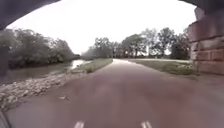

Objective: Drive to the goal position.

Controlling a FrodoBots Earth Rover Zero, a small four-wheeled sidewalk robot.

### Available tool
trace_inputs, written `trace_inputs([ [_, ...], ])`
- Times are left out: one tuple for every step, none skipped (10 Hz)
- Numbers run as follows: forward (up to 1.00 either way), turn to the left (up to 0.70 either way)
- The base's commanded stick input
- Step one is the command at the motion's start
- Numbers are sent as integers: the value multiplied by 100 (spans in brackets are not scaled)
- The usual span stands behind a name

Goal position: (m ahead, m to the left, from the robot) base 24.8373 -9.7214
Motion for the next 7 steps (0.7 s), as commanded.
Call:
trace_inputs([
  [100,0],
  [100,0],
  [100,0],
  [100,0],
  [100,0],
  [100,-27],
  [100,-27],
])
